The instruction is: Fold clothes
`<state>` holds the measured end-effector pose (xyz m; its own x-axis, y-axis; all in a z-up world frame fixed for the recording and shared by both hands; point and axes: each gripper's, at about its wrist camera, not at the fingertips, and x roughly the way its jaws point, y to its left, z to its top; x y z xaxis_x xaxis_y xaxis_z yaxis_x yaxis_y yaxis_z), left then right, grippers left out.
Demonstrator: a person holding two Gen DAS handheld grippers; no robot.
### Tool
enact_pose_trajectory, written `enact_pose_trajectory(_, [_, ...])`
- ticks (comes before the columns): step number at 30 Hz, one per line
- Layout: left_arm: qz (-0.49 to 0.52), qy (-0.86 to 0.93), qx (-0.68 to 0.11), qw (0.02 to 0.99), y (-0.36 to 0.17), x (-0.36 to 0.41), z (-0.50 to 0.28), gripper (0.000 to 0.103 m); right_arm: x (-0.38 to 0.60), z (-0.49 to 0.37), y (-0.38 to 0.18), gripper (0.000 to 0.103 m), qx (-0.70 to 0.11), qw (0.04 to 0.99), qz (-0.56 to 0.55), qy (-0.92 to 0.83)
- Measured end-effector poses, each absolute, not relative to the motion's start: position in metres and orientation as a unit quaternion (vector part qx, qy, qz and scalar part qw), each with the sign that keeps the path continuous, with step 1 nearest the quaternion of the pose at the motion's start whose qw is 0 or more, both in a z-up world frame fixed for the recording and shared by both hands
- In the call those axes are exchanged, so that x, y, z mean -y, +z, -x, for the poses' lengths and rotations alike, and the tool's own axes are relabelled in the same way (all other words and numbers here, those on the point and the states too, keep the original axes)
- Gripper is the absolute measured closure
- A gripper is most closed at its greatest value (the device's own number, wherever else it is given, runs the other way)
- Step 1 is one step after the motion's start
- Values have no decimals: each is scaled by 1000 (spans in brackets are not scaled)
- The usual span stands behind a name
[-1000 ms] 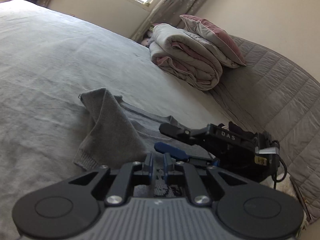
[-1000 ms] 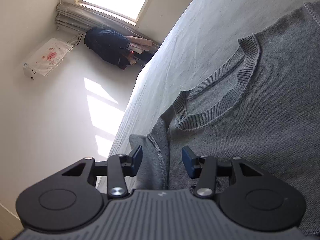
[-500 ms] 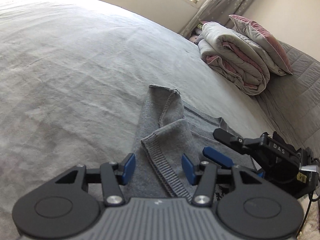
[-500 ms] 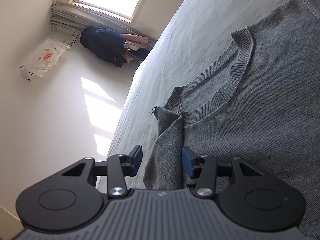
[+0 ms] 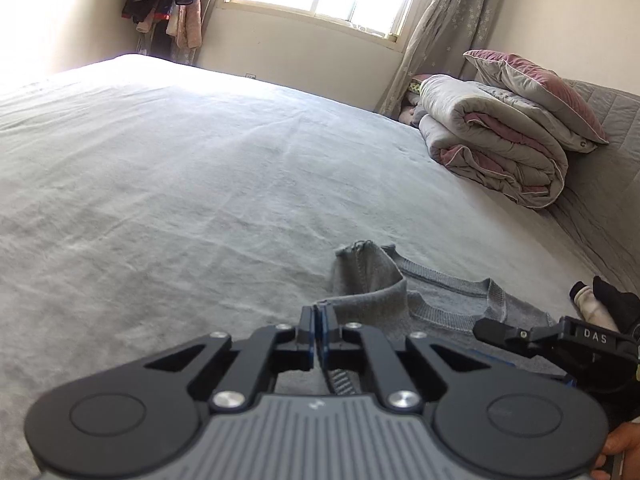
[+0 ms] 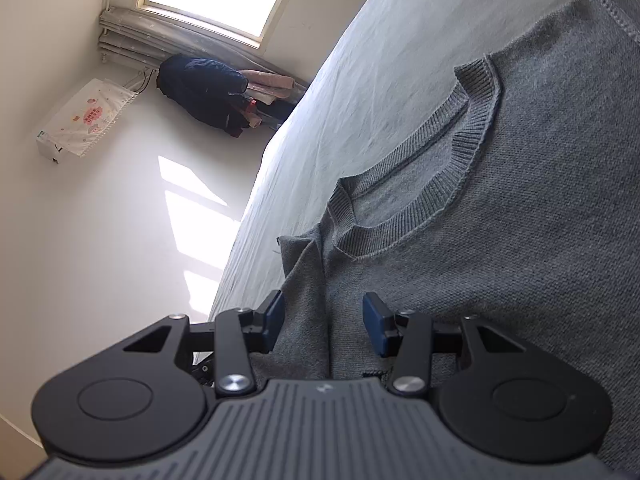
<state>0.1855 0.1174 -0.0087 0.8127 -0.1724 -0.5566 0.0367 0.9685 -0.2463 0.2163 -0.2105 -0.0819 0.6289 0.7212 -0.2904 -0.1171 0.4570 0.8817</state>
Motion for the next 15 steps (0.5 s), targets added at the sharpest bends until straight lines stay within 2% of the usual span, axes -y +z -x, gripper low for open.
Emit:
enact_pose_trajectory(7, [57, 36, -293, 954, 8, -175, -204, 100, 214, -215, -84, 55, -337, 785, -445, 268])
enact_pose_trajectory(15, [26, 148, -324, 934, -19, -215, -223, 101, 210, -215, -82, 55, -337, 791, -435, 267])
